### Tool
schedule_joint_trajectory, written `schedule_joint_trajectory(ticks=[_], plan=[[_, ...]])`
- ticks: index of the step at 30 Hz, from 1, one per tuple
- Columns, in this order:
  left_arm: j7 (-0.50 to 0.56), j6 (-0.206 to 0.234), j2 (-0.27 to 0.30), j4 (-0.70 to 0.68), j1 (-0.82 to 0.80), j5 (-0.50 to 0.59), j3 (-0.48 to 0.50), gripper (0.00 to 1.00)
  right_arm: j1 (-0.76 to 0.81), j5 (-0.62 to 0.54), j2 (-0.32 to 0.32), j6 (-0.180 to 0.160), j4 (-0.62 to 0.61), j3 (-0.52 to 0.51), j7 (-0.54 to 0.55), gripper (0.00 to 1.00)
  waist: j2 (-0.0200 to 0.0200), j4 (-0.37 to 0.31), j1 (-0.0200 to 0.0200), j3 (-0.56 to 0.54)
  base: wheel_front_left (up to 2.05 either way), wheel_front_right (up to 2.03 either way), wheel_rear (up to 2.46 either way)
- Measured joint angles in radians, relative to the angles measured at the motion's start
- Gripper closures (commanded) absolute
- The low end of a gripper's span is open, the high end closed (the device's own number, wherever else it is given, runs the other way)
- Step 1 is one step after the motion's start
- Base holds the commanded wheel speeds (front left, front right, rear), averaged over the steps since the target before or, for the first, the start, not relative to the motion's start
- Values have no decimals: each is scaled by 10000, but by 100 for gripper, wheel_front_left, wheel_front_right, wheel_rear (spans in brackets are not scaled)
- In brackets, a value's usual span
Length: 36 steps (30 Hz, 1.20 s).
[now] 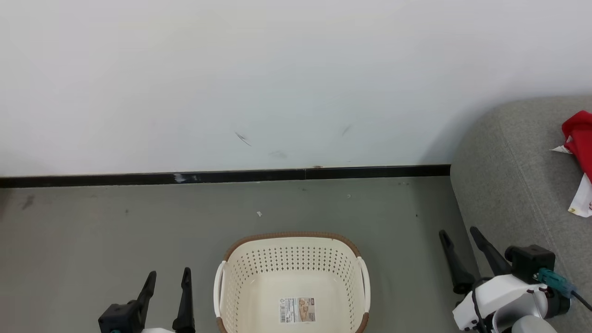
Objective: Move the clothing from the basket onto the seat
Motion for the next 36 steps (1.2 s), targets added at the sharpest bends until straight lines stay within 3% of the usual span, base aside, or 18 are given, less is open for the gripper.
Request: schedule_joint_trajectory(ticks=[13,14,24,36], plan=[[0,-232,-2,313,273,59,-90,0,812,-121,199,0,-313,-385,0,0,0,414,0,-618,0,0,0],[0,-301,-2,320,288,59,-96,100,870,-121,209,0,-339,-399,0,100,0,437,0,-653,0,0,0],[115,-360,-291,917,712,-245,-127,100,1425,163,466,2,347,-520,111,100,0,444,0,-659,0,0,0],[571,-665,-316,917,668,-1705,242,100,1144,1925,466,2,522,-1039,813,100,0,403,3,-634,0,0,0]])
